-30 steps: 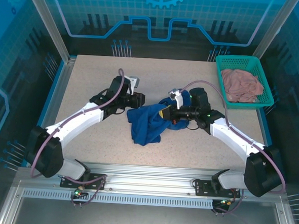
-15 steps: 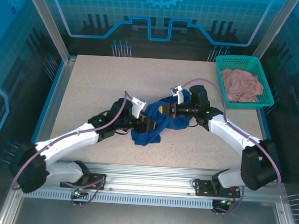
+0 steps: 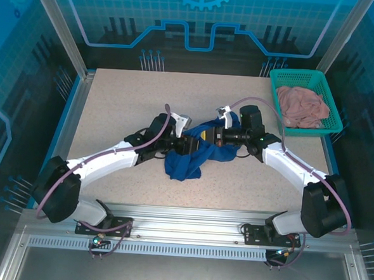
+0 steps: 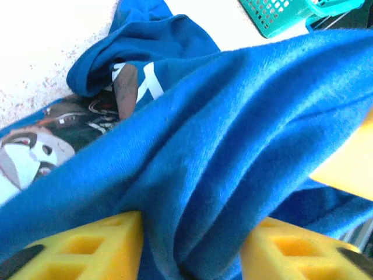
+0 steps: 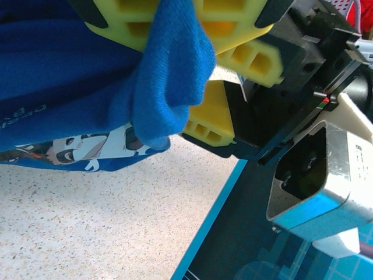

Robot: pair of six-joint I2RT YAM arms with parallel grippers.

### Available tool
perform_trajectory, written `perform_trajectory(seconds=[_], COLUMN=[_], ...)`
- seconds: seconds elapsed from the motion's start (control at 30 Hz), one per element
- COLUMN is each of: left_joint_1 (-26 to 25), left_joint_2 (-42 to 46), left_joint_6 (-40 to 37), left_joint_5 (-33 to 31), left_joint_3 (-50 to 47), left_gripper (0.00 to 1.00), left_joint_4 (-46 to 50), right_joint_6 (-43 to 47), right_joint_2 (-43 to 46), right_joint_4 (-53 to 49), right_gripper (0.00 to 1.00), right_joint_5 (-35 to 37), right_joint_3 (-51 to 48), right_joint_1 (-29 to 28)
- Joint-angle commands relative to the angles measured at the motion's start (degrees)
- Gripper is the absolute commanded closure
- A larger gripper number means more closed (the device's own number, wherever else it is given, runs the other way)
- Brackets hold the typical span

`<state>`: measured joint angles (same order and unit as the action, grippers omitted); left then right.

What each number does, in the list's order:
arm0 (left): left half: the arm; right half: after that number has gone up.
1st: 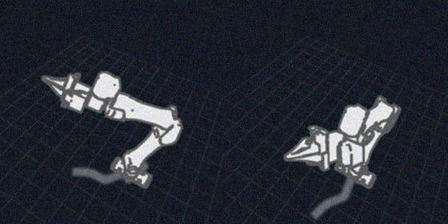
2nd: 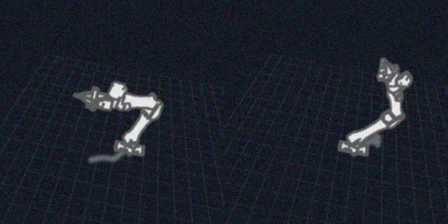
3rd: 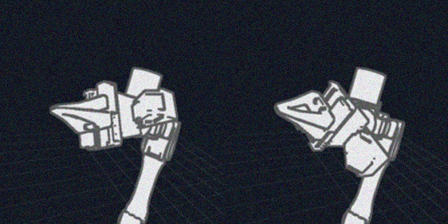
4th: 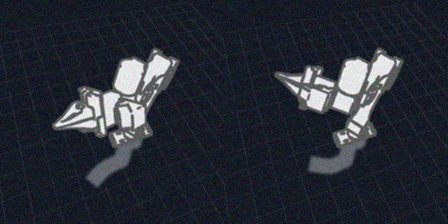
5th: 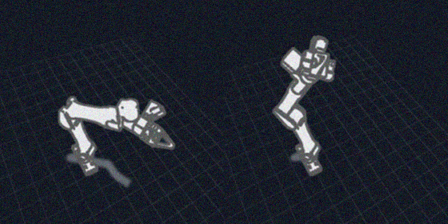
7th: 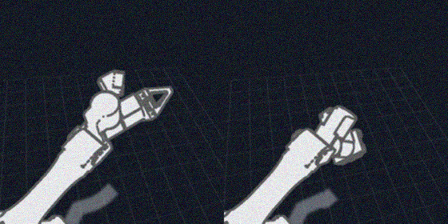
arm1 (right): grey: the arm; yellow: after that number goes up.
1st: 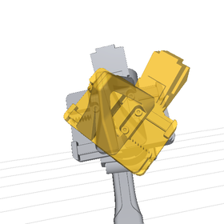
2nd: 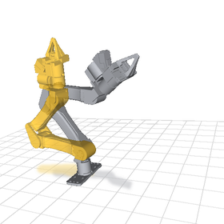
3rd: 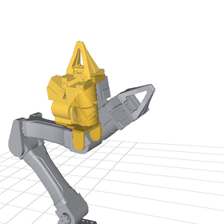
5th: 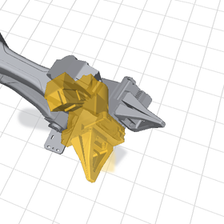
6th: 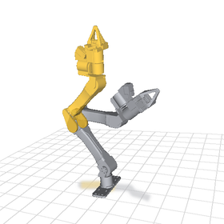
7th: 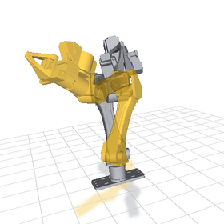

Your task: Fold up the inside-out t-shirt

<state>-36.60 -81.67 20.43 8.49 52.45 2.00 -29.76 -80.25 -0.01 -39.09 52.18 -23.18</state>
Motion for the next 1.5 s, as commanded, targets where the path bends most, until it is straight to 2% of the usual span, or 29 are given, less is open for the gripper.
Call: perform_trajectory(seconds=[0.0, 0.13, 0.2, 0.33, 0.43, 0.57, 0.67, 0.9, 1.07, 1.27, 1.47], left_joint_1=[1.0, 3.3, 5.2, 6.8, 6.8, 6.8, 6.8, 6.8, 6.8, 6.8, 6.9], left_joint_2=[-1.9, -1.2, 1.1, 7.7, 11.1, 13.4, 13.8, 13.7, 13.8, 14.4, 14.5], left_joint_6=[0.5, -0.3, 0.0, 0.3, 0.8, -0.3, -1.4, -3.0, -3.4, -4.3, -4.4], left_joint_5=[4.2, 10.8, 17.6, 31.9, 38.2, 39.1, 38.7, 37.9, 37.8, 36.5, 35.1], left_joint_3=[2.5, 1.9, -0.2, -4.8, -7.2, -8.9, -8.6, -8.0, -8.0, -7.9, -8.0], left_gripper=[0.66, 0.93, 1.00, 1.00, 1.00, 1.00, 1.00, 1.00, 1.00, 1.00, 1.00], left_joint_4=[-3.7, -5.5, -8.5, -15.3, -18.9, -20.1, -18.9, -16.8, -16.5, -15.3, -14.7], right_joint_6=[2.6, 8.5, 12.9, 18.5, 19.1, 20.7, 23.9, 26.8, 28.9, 32.3, 32.6], right_joint_2=[1.1, 3.4, 4.7, 6.3, 6.7, 7.5, 9.1, 11.1, 7.9, 3.5, 4.5], right_joint_4=[-1.5, -7.0, -11.8, -21.3, -22.9, -23.9, -25.0, -23.4, -21.9, -21.6, -19.5], right_gripper=[1.00, 1.00, 1.00, 1.00, 0.95, 0.87, 0.77, 0.55, 0.49, 0.37, 0.33], right_joint_5=[-3.0, -3.9, -3.8, 4.1, 7.9, 11.3, 12.5, 6.3, 8.6, 4.0, 4.0], right_joint_3=[1.7, 3.2, 4.5, 7.1, 7.7, 7.9, 7.5, 4.2, 5.7, 7.0, 3.9], right_joint_1=[0.8, 1.9, 2.9, 4.4, 4.2, 2.6, 1.1, -1.3, -3.2, -4.8, -6.3])
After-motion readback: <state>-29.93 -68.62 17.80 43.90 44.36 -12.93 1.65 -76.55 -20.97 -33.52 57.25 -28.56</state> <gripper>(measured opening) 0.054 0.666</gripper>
